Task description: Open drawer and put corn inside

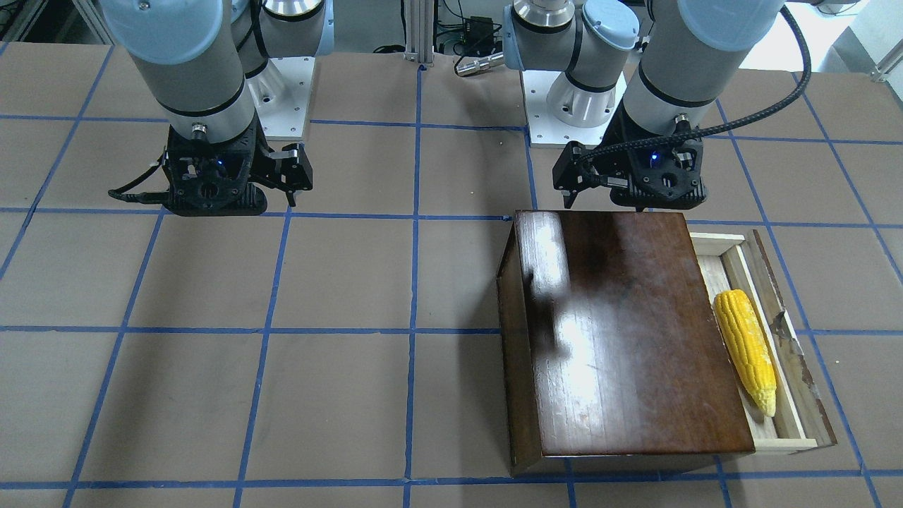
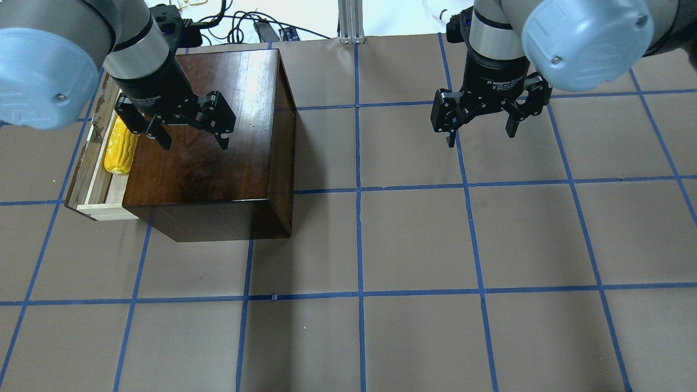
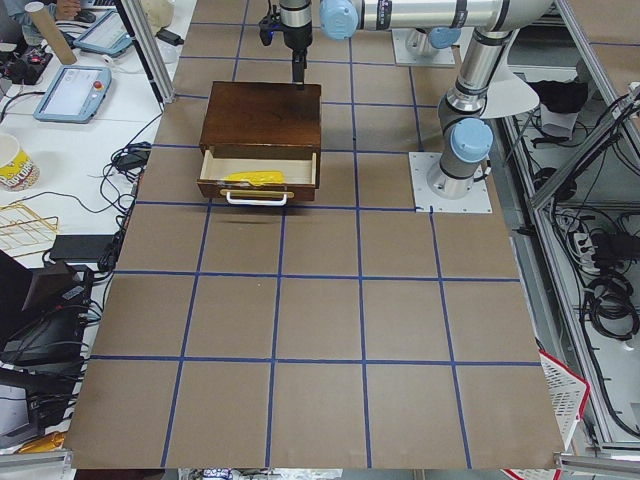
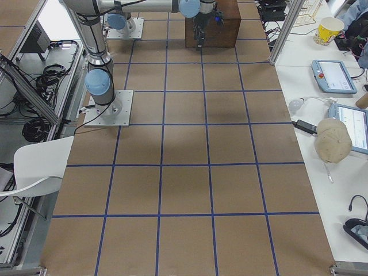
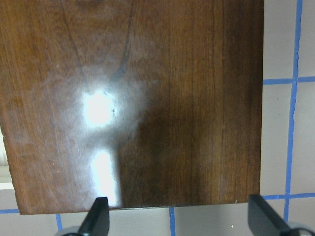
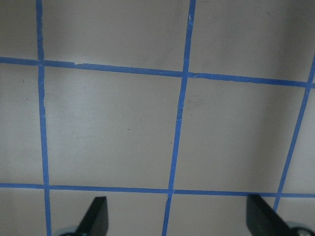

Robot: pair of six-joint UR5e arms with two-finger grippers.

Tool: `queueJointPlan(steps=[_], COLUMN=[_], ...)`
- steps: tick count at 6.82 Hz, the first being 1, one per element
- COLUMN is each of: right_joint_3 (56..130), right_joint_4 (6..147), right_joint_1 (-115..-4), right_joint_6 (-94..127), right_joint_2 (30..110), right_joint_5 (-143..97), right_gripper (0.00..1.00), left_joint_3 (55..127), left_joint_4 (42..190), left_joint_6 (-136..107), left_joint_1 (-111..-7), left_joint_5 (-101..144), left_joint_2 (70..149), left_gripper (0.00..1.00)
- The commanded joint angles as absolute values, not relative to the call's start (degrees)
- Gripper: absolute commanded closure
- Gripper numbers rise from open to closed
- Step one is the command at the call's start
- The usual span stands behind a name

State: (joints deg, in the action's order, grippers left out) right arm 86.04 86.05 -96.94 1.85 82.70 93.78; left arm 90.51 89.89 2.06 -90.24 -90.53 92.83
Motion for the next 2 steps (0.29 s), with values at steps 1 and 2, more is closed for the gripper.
queueJointPlan(steps=[1, 2], right_joint_3=[86.0, 86.0], right_joint_4=[86.0, 86.0], right_joint_1=[-96.9, -96.9], right_joint_6=[1.8, 1.8], right_joint_2=[82.7, 82.7], right_joint_5=[93.8, 93.8], right_gripper=[0.00, 0.00], left_joint_3=[90.5, 90.5], left_joint_4=[89.9, 89.8], left_joint_6=[2.0, 2.0], left_joint_1=[-90.2, -90.0], left_joint_5=[-90.5, -90.5], left_joint_2=[92.8, 92.8], left_gripper=[0.00, 0.00])
